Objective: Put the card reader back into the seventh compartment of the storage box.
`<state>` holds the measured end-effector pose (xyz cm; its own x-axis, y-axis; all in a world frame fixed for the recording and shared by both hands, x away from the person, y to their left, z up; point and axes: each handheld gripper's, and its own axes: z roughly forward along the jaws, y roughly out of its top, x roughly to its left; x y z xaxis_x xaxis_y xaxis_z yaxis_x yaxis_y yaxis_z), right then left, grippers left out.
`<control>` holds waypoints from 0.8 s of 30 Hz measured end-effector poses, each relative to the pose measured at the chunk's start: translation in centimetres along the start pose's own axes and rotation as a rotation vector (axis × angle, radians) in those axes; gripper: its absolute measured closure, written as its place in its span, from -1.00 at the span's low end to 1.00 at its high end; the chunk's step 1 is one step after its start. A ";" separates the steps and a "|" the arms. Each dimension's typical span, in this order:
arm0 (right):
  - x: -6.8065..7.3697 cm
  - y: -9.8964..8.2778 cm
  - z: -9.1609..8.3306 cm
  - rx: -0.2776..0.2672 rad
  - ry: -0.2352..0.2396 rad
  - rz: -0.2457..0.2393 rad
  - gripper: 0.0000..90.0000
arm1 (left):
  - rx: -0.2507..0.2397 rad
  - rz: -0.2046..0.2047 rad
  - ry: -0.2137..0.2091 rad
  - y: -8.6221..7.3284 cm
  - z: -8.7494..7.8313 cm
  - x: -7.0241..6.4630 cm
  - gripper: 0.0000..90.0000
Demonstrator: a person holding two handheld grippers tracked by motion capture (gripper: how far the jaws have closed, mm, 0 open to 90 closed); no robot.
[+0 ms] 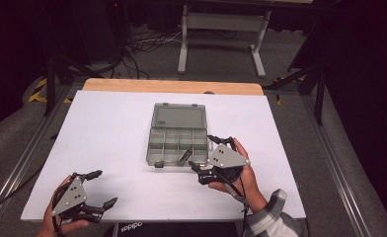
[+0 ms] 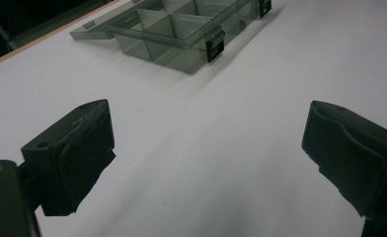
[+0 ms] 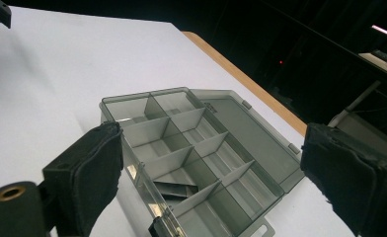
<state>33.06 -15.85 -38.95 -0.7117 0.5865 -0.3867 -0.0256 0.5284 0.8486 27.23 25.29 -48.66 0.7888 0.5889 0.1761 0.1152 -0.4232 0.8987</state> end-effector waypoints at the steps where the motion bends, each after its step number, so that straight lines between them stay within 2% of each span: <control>1: 0.0 -0.1 -0.1 -0.001 0.001 -0.002 -0.77 | 0.004 0.003 0.000 0.0 0.0 0.0 -0.85; 7: 0.1 -0.3 -0.6 -0.015 -0.004 -0.004 -0.77 | 0.002 0.002 0.000 0.0 -0.1 0.0 -0.85; 24: 0.3 -1.0 -1.8 -0.006 -0.002 -0.021 -0.77 | 0.007 0.004 -0.001 0.0 -0.1 -0.1 -0.85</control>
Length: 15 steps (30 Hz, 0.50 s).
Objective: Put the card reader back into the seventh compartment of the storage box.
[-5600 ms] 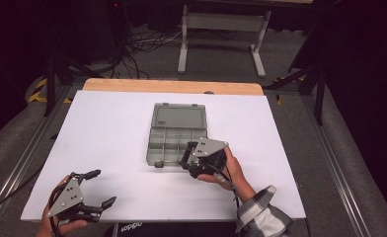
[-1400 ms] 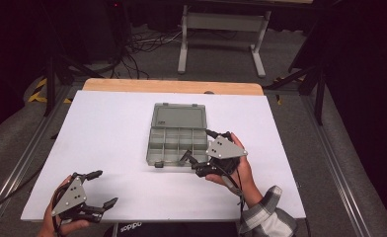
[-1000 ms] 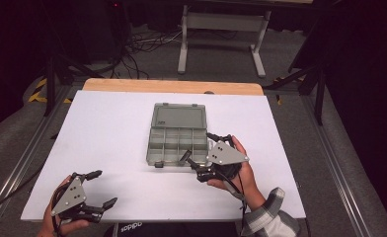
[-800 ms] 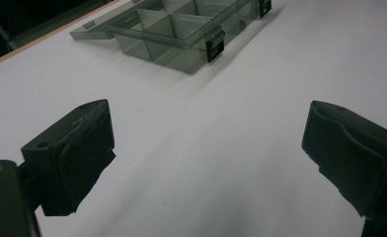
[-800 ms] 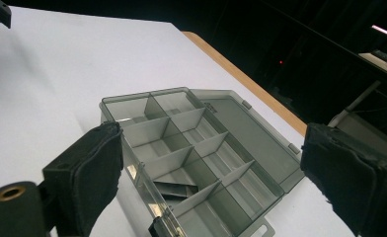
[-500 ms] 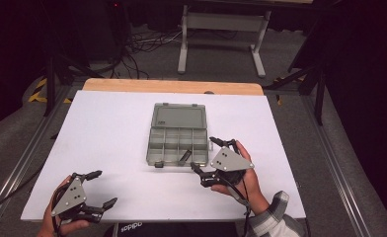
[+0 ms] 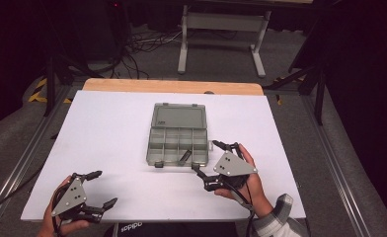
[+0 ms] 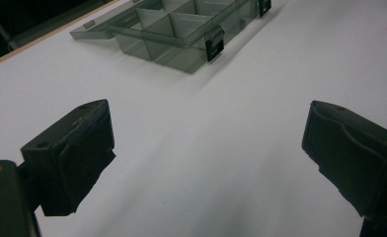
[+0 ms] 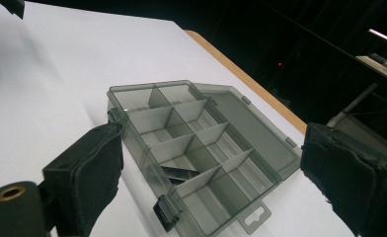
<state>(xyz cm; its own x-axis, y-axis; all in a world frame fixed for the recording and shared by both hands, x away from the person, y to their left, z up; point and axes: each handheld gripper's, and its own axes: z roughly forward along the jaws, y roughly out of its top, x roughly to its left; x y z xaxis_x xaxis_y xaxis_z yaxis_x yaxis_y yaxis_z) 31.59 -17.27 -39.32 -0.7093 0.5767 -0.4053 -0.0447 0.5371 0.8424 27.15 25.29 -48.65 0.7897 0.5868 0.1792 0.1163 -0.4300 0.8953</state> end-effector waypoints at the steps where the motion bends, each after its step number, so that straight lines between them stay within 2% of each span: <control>1: 0.0 0.0 -0.1 0.000 0.000 0.002 -0.77 | -0.001 -0.001 0.000 0.0 0.0 0.0 -0.85; 15: 0.0 -0.8 -1.0 0.016 -0.003 -0.022 -0.77 | 0.004 0.004 0.002 0.0 0.1 -0.1 -0.85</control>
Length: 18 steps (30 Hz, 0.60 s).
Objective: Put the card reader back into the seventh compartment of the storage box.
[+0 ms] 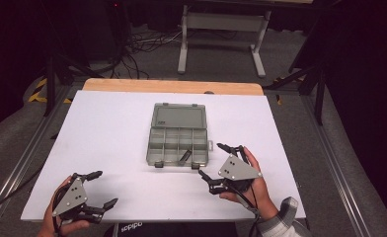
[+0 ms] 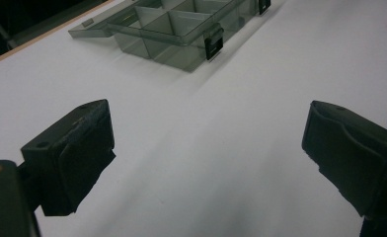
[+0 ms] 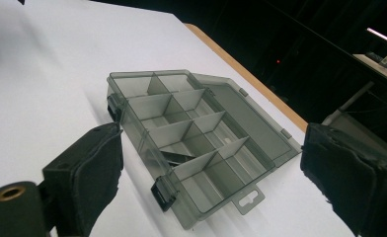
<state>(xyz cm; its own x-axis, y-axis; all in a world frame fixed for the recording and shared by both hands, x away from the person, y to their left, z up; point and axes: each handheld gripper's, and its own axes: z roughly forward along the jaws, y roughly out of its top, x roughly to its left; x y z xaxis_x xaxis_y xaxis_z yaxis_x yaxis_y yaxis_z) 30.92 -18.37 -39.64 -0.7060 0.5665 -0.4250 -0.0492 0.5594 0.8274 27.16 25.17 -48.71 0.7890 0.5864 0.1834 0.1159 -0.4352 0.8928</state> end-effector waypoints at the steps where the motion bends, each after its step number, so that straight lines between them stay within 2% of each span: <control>1: 0.0 -0.1 -0.1 0.000 0.001 -0.002 -0.77 | 0.000 0.000 0.000 0.0 0.0 0.0 -0.85; 13: 0.2 -1.1 -0.9 0.031 0.004 -0.013 -0.77 | 0.000 -0.016 -0.003 0.0 0.0 0.0 -0.85; 14: 0.5 -1.4 -1.0 0.044 -0.005 -0.037 -0.77 | 0.004 -0.013 -0.005 0.1 0.0 -0.1 -0.85; 18: 0.6 -1.8 -1.0 0.054 -0.011 -0.045 -0.77 | 0.007 -0.003 -0.005 0.1 0.1 -0.2 -0.85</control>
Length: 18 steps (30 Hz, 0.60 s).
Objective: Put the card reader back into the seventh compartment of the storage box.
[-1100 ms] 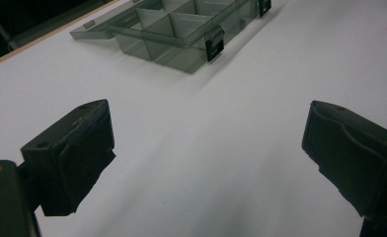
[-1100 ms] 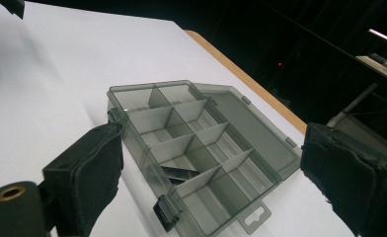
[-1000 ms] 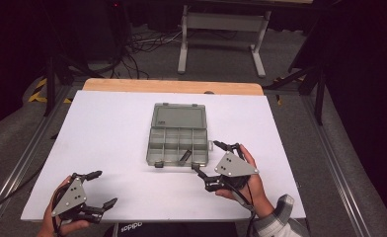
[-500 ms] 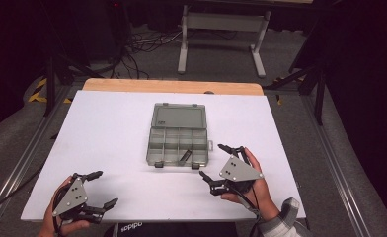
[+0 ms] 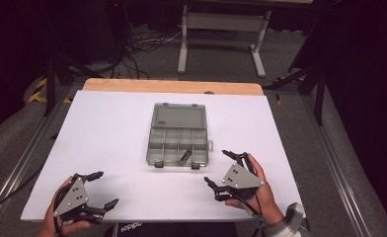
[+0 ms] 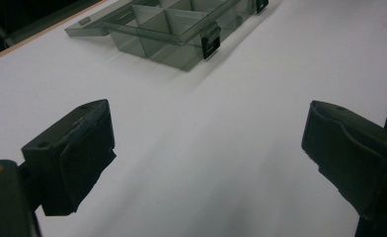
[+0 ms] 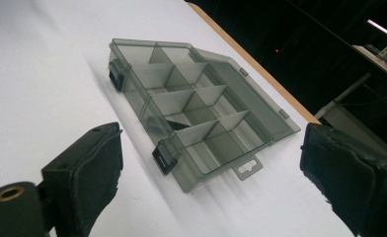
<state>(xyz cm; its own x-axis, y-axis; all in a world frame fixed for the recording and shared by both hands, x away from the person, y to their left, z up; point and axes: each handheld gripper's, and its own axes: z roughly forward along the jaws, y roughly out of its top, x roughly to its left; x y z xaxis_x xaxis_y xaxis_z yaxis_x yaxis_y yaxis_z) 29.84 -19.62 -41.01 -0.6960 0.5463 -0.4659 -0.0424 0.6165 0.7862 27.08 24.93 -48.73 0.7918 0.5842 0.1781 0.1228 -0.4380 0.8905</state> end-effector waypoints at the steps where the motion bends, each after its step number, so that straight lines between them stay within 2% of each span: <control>1: 0.0 -0.1 0.0 0.001 0.000 -0.002 -0.77 | 0.000 -0.001 -0.003 0.0 0.1 0.1 -0.85; 12: 0.3 -1.7 -0.6 -0.004 -0.018 -0.017 -0.76 | 0.008 0.004 -0.007 -0.1 0.2 0.1 -0.85; 18: 0.0 -2.9 -0.9 0.012 -0.023 0.007 -0.76 | 0.015 0.003 -0.007 -0.1 0.4 0.1 -0.85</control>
<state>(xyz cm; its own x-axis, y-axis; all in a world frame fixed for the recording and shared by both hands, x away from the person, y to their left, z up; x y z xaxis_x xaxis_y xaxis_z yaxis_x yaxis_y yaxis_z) 29.31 -21.94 -42.94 -0.6793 0.5638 -0.4698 -0.0289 0.6191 0.7848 27.39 24.74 -48.95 0.7964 0.5780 0.1778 0.1293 -0.4500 0.8836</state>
